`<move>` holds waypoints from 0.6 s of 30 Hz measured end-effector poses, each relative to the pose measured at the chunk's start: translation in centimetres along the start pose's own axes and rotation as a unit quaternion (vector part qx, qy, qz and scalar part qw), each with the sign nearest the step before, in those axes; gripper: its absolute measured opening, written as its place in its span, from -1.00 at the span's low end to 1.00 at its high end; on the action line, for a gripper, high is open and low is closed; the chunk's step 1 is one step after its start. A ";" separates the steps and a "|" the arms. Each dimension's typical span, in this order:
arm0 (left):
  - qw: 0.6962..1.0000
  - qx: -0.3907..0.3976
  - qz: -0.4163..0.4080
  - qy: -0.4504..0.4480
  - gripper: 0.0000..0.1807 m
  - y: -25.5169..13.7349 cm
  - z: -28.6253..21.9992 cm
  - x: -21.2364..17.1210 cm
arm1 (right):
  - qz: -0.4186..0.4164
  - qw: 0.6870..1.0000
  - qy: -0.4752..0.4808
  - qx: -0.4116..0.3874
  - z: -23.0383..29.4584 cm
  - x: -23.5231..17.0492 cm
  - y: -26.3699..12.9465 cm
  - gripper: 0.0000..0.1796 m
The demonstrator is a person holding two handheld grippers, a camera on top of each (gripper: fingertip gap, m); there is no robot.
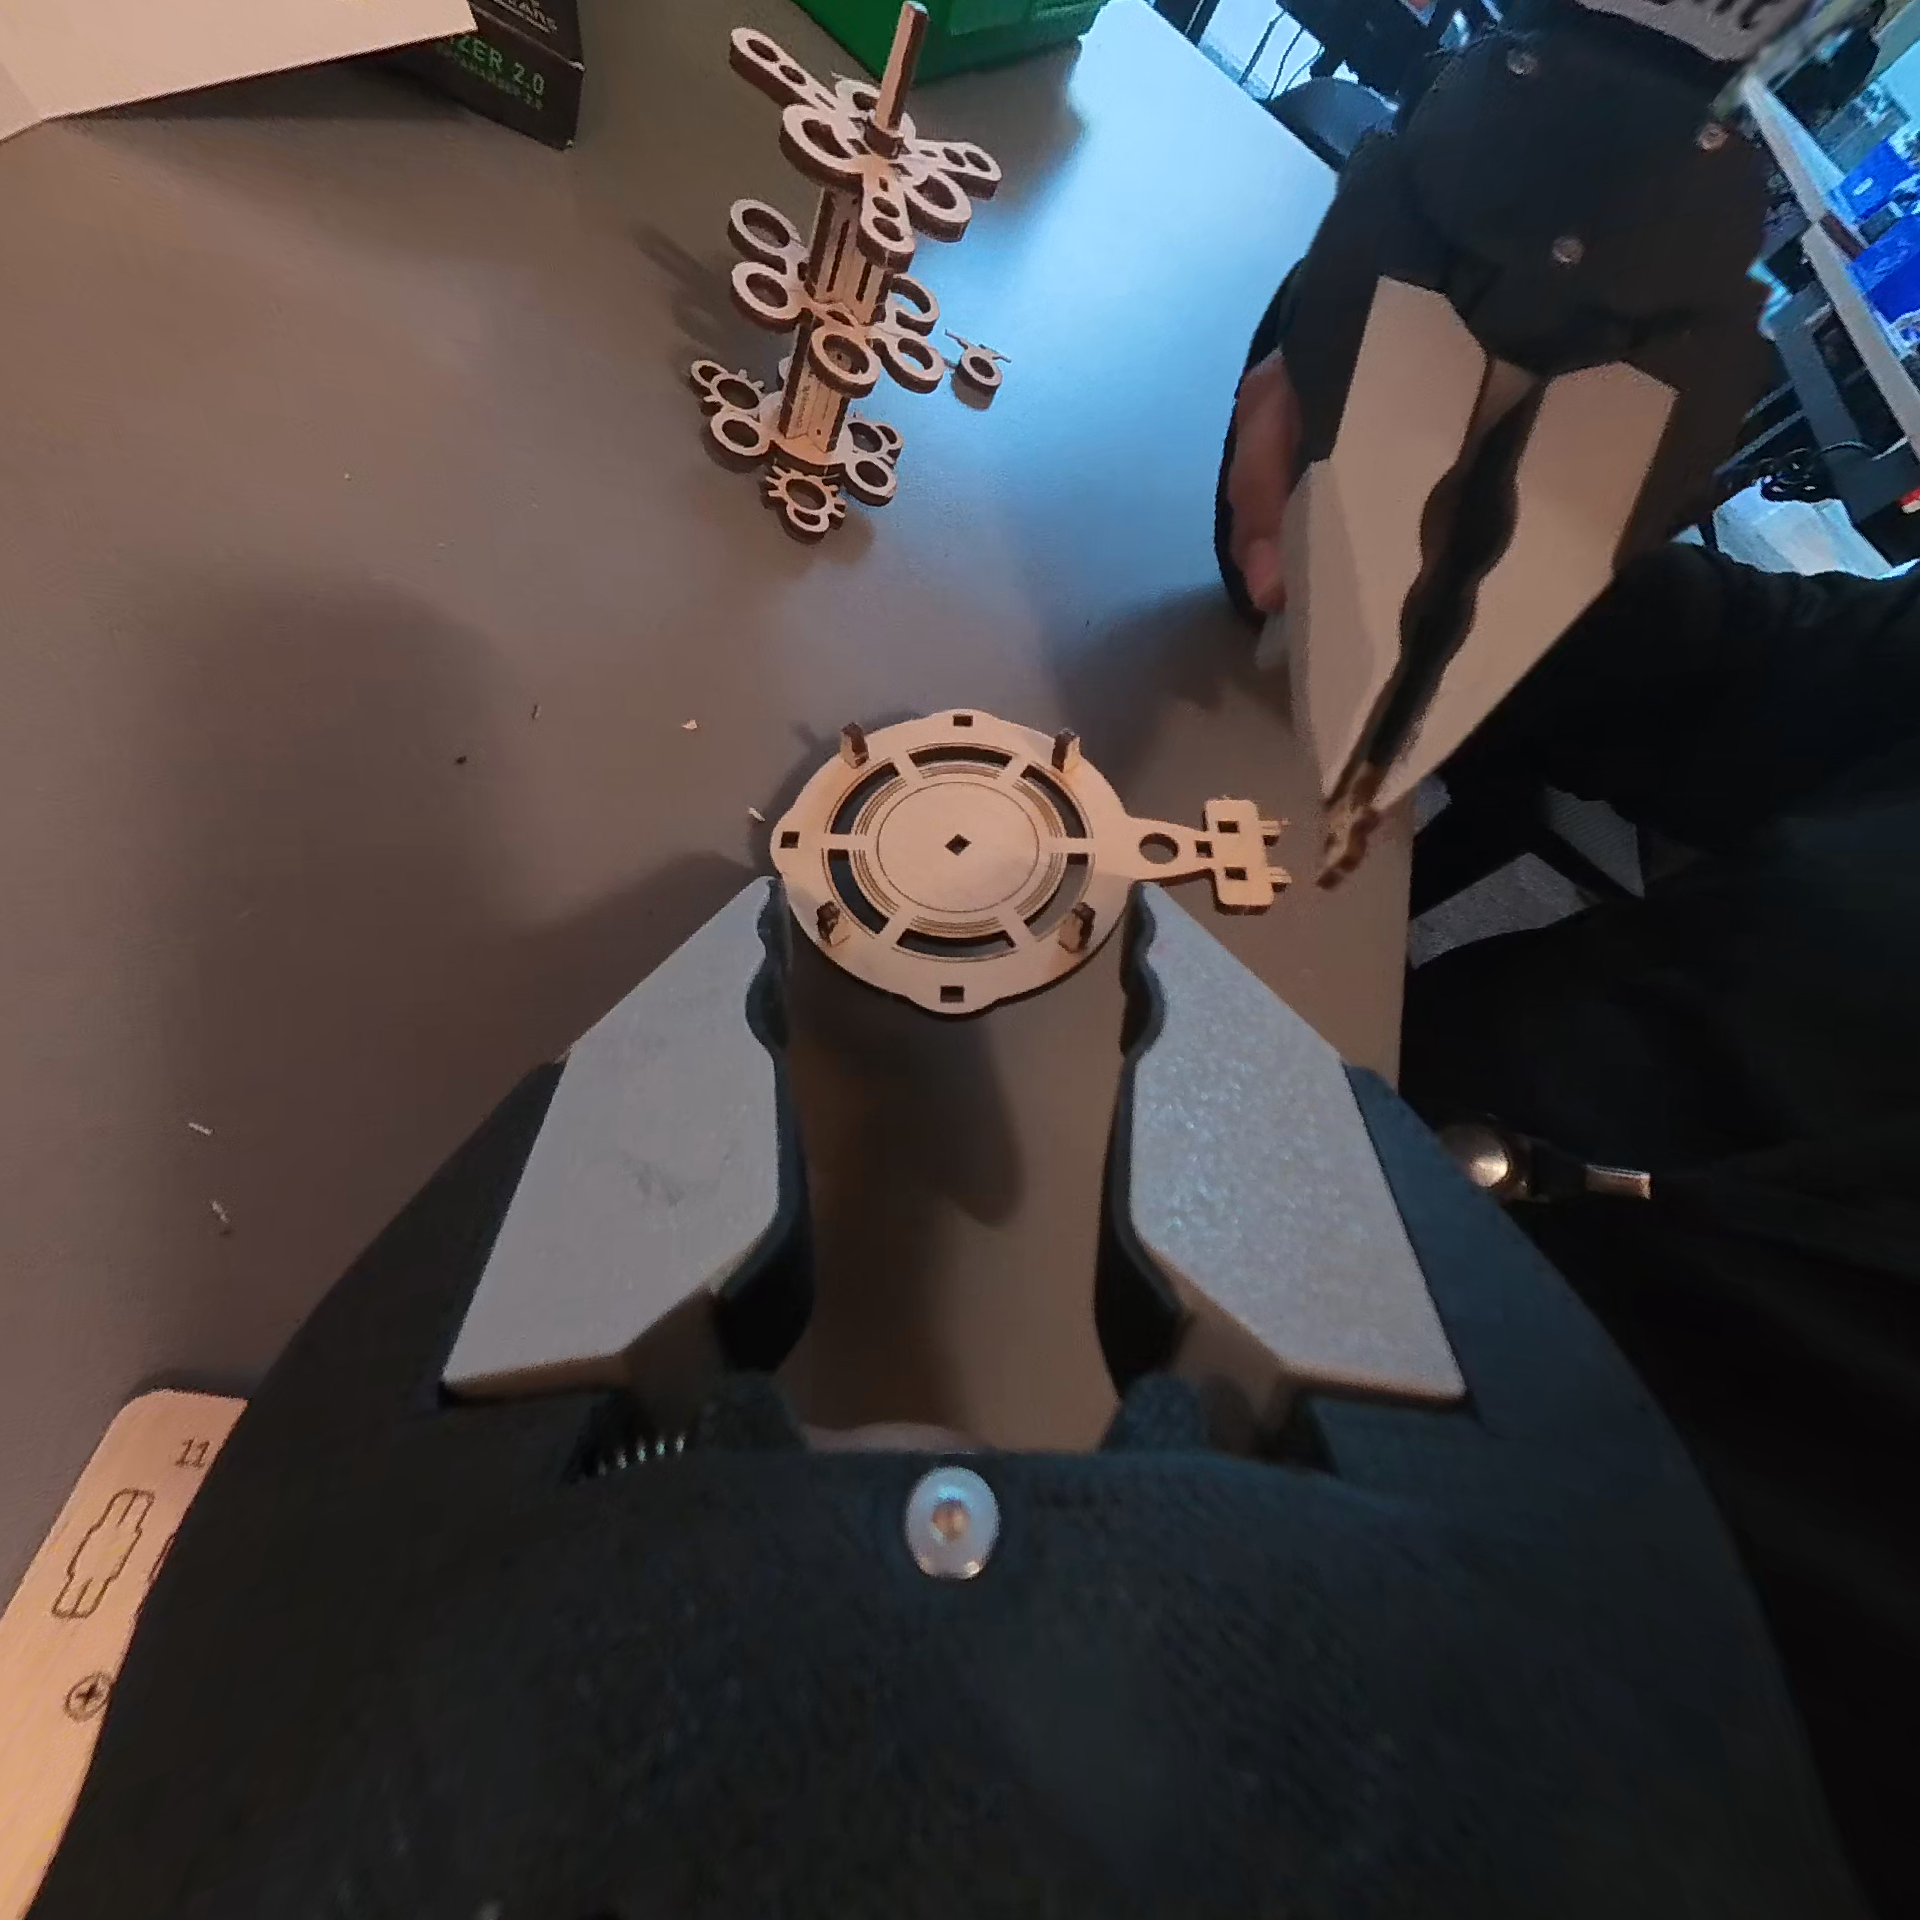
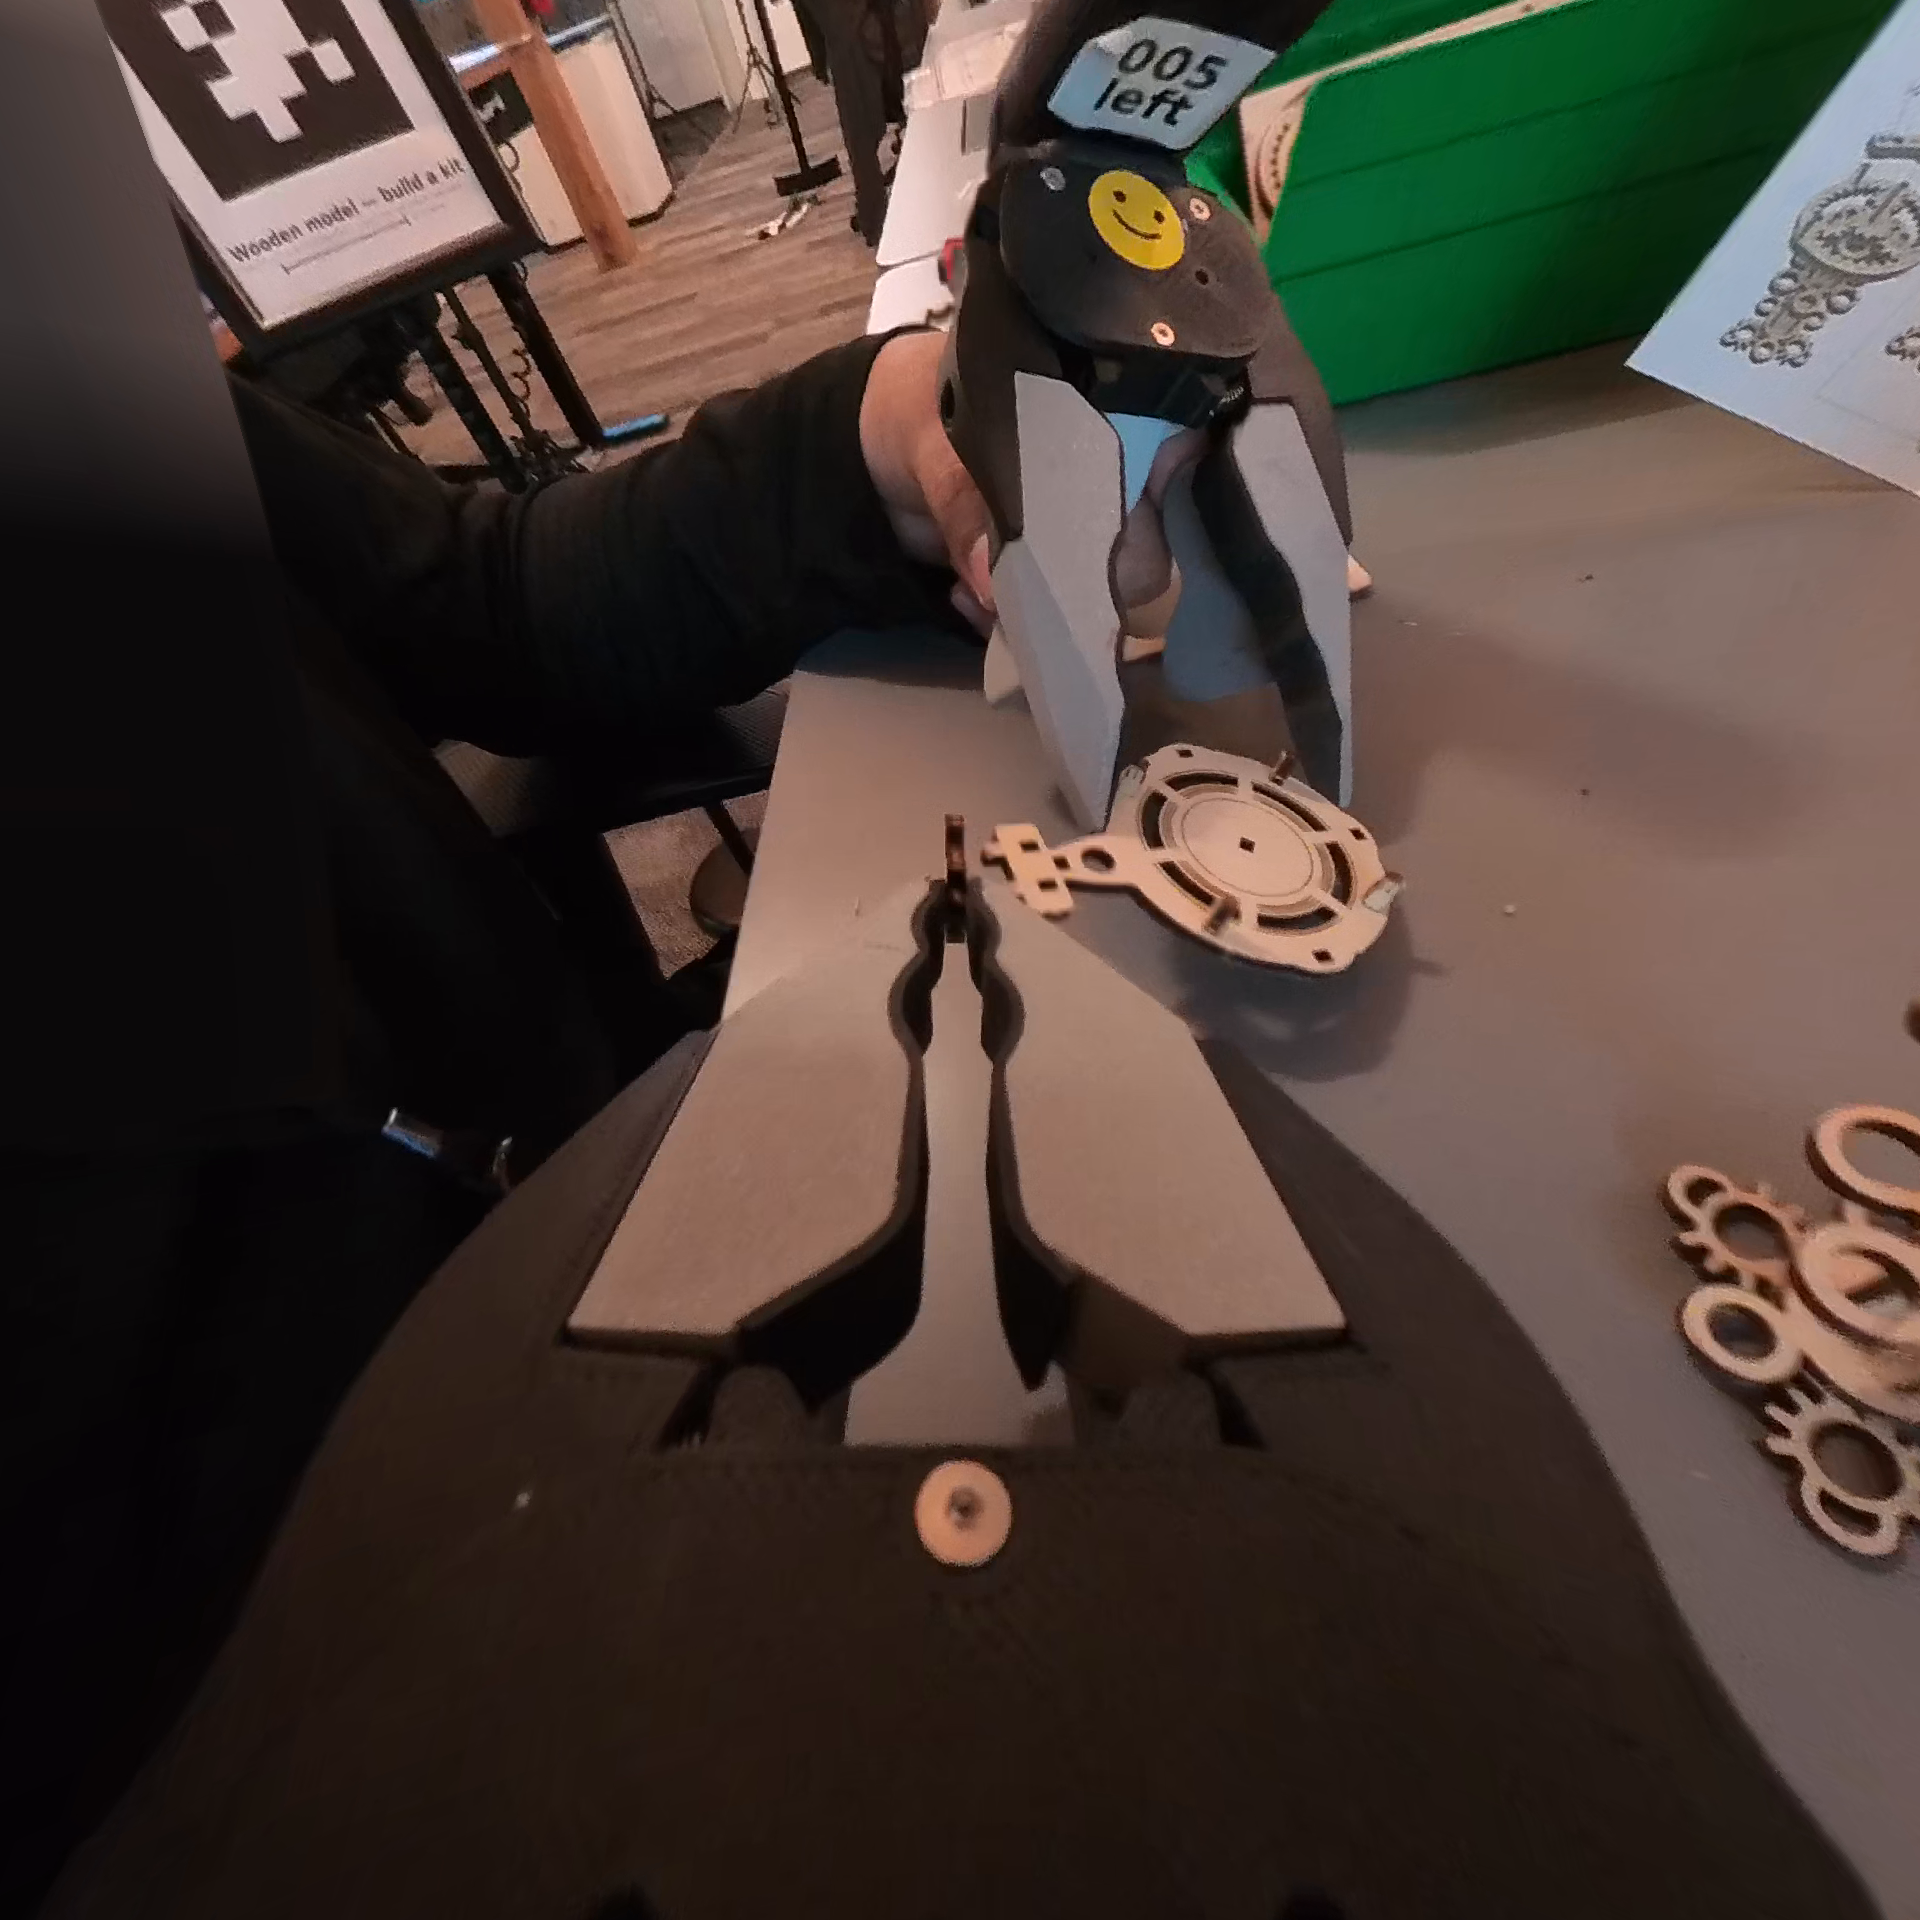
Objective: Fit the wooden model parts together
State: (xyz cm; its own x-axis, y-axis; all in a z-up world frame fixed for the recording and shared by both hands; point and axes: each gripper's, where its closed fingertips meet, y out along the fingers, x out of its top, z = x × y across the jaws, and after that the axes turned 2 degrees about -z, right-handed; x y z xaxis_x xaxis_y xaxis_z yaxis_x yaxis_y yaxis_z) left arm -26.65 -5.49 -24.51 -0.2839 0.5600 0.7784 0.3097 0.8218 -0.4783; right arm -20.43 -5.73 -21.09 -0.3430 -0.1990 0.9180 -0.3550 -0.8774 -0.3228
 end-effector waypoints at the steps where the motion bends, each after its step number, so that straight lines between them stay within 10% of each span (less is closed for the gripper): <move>1: 1.000 0.000 -0.004 -0.001 -0.32 -0.1 0.0 0.1 | 0.007 1.000 -0.001 0.001 -0.2 -0.3 -0.4 -1.00; 18: 0.997 -0.050 -0.038 -0.045 -0.32 -0.5 -0.9 0.9 | 0.045 0.985 -0.101 -0.132 -3.2 -0.1 -1.4 -0.67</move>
State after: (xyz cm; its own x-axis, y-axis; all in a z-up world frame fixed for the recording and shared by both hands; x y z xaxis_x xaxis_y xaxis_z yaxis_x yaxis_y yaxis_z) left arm -26.21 -5.49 -23.21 -0.3880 0.5075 0.7693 0.3717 0.8500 -0.3733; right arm -22.70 -3.07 -21.43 -0.2124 -0.3769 0.9016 -0.5538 -0.7137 -0.4288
